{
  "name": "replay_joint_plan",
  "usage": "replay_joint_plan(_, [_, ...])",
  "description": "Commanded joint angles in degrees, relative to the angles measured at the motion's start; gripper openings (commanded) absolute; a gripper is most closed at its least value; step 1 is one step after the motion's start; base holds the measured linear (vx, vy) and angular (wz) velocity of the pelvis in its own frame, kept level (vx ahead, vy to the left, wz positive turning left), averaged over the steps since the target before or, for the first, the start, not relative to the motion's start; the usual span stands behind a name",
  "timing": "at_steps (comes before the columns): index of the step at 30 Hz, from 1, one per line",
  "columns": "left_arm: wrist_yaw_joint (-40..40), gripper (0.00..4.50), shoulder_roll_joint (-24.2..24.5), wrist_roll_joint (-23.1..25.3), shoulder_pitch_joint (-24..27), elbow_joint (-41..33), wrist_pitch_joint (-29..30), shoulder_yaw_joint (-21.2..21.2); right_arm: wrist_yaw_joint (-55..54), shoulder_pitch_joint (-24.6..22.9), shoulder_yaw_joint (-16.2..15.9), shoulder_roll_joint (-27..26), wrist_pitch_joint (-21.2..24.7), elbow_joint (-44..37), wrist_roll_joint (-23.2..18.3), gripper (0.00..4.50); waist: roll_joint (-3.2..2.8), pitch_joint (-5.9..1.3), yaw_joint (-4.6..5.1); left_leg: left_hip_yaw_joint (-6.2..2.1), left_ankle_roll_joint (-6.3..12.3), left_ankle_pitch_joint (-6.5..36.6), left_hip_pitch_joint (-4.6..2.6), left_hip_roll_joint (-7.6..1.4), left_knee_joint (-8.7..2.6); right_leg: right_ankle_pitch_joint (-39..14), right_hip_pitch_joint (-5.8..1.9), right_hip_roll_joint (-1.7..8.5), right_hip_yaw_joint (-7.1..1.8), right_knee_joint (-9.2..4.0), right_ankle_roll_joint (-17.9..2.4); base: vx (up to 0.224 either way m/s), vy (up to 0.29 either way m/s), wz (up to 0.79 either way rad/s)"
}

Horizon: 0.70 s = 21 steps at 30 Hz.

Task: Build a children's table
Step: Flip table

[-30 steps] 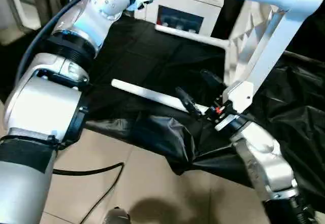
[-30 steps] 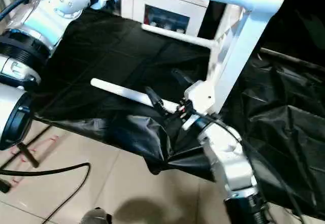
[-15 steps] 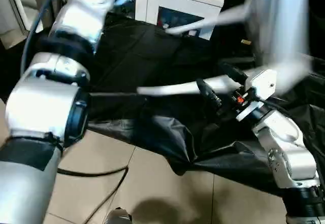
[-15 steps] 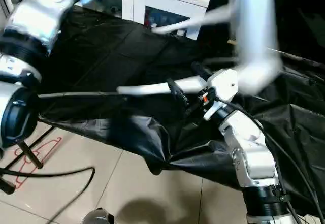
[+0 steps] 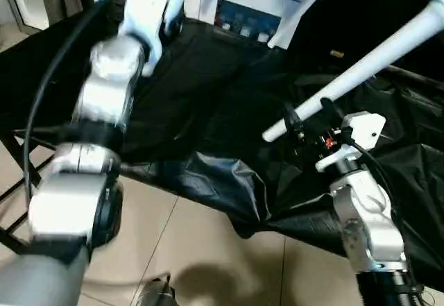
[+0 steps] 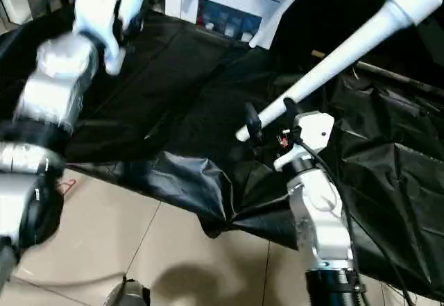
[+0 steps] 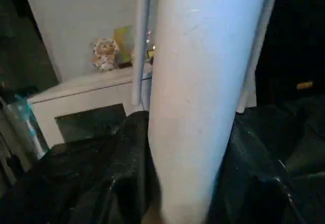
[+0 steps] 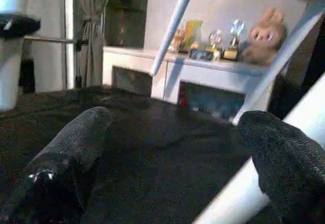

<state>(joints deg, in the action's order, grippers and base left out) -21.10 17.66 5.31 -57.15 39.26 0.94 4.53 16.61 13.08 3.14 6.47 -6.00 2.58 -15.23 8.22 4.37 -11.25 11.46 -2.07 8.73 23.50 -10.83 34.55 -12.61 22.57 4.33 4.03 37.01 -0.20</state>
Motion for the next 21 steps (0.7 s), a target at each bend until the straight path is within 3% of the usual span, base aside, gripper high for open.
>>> replay_joint_plan(1, [-2.0,1.67,-0.7,-2.7,0.3,-5.6,-0.3,-0.8,-2.1,-0.7,1.3,0.5,-1.8,-0.6,1.8,4.5,-0.94,-4.67,0.68,-1.7,-2.3,8.8,-2.88,-3.2,-4.15,1.8,-2.07,5.01,-2.76,-3.48,-9.1,0.0,0.0,0.0])
replay_joint_plan(5, [-4.4,1.63,0.8,-3.1,6.2,-9.4,0.5,-0.9,-8.1,0.8,3.6,0.6,-4.1,2.1,5.8,4.5,-1.04,-4.61,0.89,-1.7,-3.73,9.8,-3.06,-3.17,-4.33,-0.4,-1.8,4.91,-2.79,-3.59,-7.7,0.0,0.0,0.0])
replay_joint_plan(15, [-8.7,1.59,3.6,-4.4,13.6,-14.0,2.4,-1.3,-11.2,3.3,5.0,0.6,-3.7,4.9,6.6,4.5,-0.91,-4.47,2.17,-1.75,-5.47,14.3,-3.28,-3.08,-4.67,-4.7,-1.32,4.65,-2.86,-4.1,-5.8,0.0,0.0,0.0])
replay_joint_plan(18, [-10.3,1.59,4.0,-5.1,15.3,-13.9,2.7,-1.8,-12.3,4.7,5.4,0.4,-1.7,7.2,6.6,4.5,-0.88,-4.44,2.28,-1.8,-6.07,15.2,-3.28,-3.04,-4.8,-5.6,-1.31,4.7,-2.86,-4.18,-5.7,0.0,0.0,0.0])
replay_joint_plan(21, [-10.8,1.59,4.2,-4.9,15.9,-13.5,2.7,-2.2,-11.8,7.2,6.4,0.2,1.8,10.6,4.1,4.5,-1.14,-4.48,2.58,-1.75,-6.51,16.7,-3.45,-3.01,-4.76,-6.2,-1.15,4.69,-2.94,-4.26,-5.7,0.0,0.0,0.0])
